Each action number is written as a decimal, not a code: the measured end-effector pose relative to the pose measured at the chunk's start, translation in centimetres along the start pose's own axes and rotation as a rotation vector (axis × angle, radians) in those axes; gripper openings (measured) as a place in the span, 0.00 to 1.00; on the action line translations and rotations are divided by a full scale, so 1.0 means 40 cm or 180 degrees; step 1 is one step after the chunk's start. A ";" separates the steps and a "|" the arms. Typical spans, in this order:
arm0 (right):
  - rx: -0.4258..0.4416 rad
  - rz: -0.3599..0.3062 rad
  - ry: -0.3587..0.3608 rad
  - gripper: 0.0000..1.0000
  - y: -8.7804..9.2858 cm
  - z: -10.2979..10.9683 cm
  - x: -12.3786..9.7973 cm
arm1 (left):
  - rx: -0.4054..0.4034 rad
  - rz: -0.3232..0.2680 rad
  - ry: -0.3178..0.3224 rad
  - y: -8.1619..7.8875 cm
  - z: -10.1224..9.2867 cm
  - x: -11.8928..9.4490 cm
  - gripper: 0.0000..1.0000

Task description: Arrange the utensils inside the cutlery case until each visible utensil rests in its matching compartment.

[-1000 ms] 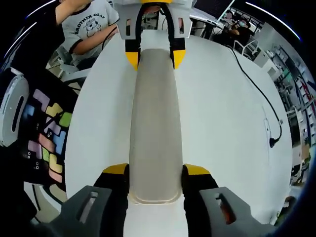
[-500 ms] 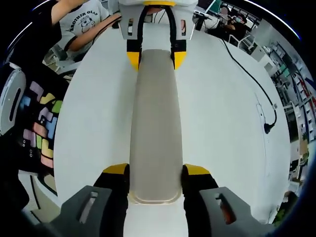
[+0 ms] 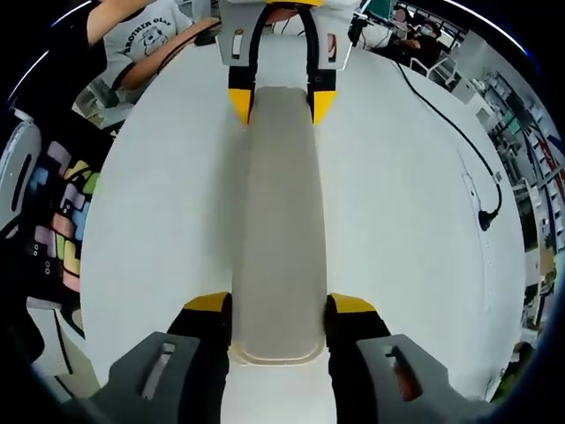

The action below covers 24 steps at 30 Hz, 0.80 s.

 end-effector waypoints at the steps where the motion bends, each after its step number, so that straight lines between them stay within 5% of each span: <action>1: 0.0008 0.0020 -0.0017 0.43 0.001 0.001 0.004 | -0.0003 0.0002 0.0020 0.001 0.000 0.003 0.43; 24: 0.0153 0.0299 -0.0120 0.44 0.015 0.016 0.021 | -0.0026 0.0023 0.0172 -0.007 0.013 0.008 0.43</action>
Point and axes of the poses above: the point that each gripper's makers call its tool centre point, and the gripper's own axes: x roughly forward along the fingers, z roughly to its left, y roughly out of its underside, the point moved 7 cm from there along -x, roughly backward along the fingers, and after that the axes turned 15 degrees about x, right-handed, at the moved point
